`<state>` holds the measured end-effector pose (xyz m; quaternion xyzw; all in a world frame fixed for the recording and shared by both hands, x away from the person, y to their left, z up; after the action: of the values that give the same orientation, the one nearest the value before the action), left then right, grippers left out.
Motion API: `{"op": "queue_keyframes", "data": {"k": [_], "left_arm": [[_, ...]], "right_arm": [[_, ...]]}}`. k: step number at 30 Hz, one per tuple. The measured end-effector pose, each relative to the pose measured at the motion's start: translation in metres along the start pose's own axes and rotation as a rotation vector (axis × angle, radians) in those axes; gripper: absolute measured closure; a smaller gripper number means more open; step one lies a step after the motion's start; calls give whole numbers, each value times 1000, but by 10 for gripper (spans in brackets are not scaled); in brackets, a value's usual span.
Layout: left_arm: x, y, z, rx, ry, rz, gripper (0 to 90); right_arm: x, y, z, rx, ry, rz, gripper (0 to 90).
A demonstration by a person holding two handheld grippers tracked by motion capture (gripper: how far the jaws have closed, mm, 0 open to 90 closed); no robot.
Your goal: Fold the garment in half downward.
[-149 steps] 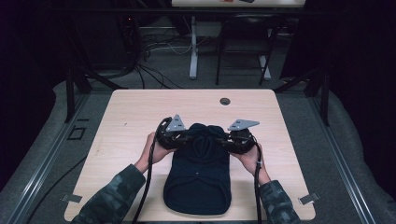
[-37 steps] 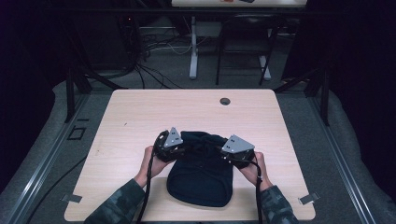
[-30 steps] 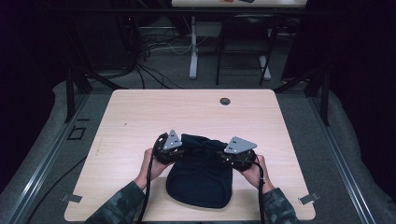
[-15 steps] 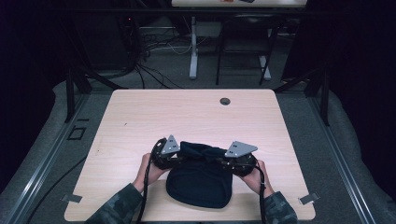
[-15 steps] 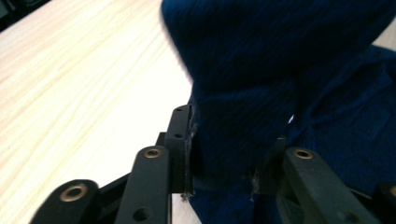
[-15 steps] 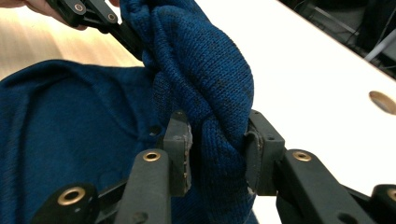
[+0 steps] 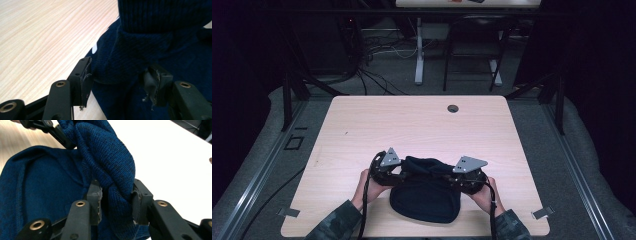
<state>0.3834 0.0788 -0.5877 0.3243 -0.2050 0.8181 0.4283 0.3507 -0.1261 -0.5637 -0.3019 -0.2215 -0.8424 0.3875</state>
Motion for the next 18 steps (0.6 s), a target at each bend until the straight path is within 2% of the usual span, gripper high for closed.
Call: {"op": "queue_keyframes", "data": {"k": [3, 5, 8, 9, 13, 18], "left_arm": [[3, 5, -1, -15, 14, 5, 472], [4, 7, -3, -30, 5, 26, 537], [2, 11, -8, -43, -17, 20, 664], [2, 11, -8, -43, -17, 20, 681], [-1, 15, -14, -63, -37, 5, 709], [-3, 16, -18, -58, -56, -14, 703]], "right_arm": [[-2, -4, -3, 6, -11, 2, 641], [-2, -6, -4, 9, -16, -6, 638], [-2, -10, -6, 2, -22, 1, 631], [-3, -11, -8, -4, -28, 11, 631], [-8, -17, -13, -13, -43, 22, 627], [-11, -23, -18, -13, -63, 28, 615]]}}
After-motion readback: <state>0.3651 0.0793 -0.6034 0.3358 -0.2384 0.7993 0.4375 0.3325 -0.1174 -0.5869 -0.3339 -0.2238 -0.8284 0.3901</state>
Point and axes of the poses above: each handheld gripper's, and its own axes: x roughly backward along the jaws, z roughly out of its top, y roughly to its right, the point moved 7 cm from there along -x, roughly forward along the jaws, and after that the axes turned 6 degrees about -y, right-handed, at the moved point
